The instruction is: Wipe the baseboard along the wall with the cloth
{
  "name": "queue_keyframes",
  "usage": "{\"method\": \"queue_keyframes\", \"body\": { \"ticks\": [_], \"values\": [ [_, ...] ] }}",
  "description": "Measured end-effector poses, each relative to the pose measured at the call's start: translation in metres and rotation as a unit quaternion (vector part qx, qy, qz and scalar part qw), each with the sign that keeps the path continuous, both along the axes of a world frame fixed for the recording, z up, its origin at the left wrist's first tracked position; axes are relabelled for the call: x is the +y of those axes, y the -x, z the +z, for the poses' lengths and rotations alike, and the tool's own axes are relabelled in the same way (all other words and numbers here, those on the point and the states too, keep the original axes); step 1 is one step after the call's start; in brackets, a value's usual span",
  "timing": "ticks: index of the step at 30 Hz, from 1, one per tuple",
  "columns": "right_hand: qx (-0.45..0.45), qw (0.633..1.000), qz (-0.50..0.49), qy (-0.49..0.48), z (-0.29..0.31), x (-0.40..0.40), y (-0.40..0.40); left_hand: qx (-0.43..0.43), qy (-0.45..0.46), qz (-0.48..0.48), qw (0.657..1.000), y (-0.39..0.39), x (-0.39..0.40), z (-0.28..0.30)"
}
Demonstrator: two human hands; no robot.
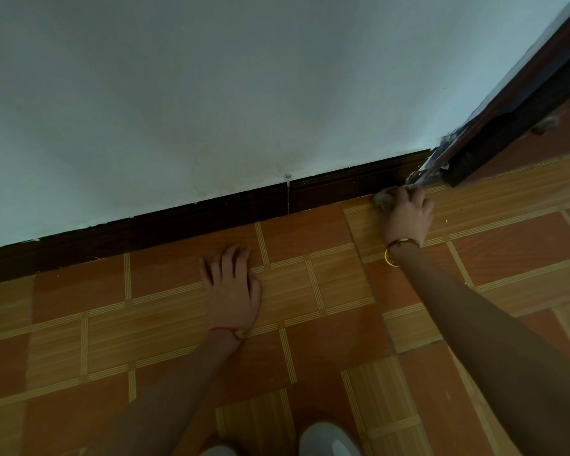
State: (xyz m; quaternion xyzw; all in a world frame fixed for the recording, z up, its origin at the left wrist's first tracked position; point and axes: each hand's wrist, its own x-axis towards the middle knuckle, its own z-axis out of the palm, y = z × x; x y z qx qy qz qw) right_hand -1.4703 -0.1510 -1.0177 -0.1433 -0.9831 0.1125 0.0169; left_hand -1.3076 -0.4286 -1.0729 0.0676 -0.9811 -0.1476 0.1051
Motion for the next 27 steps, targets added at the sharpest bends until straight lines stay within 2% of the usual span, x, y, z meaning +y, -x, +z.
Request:
{"method": "queue_keyframes", "body": {
  "ticks": [5, 9, 10, 12, 14, 16, 19, 23, 27],
  "values": [
    [0.043, 0.99, 0.131, 0.013, -0.007, -0.029, -0.024, -0.002, 0.007, 0.001, 1.0, 0.0, 0.001, 0.0],
    [0.078, 0.967, 0.229, 0.085, -0.011, -0.043, -0.042, -0.001, 0.005, 0.005, 1.0, 0.0, 0.001, -0.001],
    [0.085, 0.964, 0.219, 0.122, -0.011, -0.044, -0.044, 0.003, 0.004, 0.006, 1.0, 0.001, 0.001, -0.001],
    [0.122, 0.963, 0.102, 0.216, -0.004, -0.045, -0.043, 0.012, 0.0, 0.007, 1.0, 0.002, 0.001, 0.0],
    [0.161, 0.93, -0.065, 0.323, 0.011, -0.046, -0.036, 0.019, -0.008, 0.007, 1.0, 0.002, 0.003, 0.003],
    [0.201, 0.896, -0.13, 0.374, 0.024, -0.047, -0.026, 0.032, -0.022, 0.0, 0.999, 0.004, 0.009, 0.006],
    [0.222, 0.883, -0.088, 0.405, 0.034, -0.062, -0.012, 0.037, -0.035, -0.03, 0.998, 0.012, 0.02, 0.008],
    [0.194, 0.86, -0.061, 0.468, 0.032, -0.106, -0.021, 0.023, -0.035, -0.05, 0.998, 0.022, 0.03, 0.003],
    [0.145, 0.879, 0.064, 0.449, 0.017, -0.133, -0.046, 0.02, -0.015, -0.054, 0.998, 0.02, 0.031, -0.002]
  ]
}}
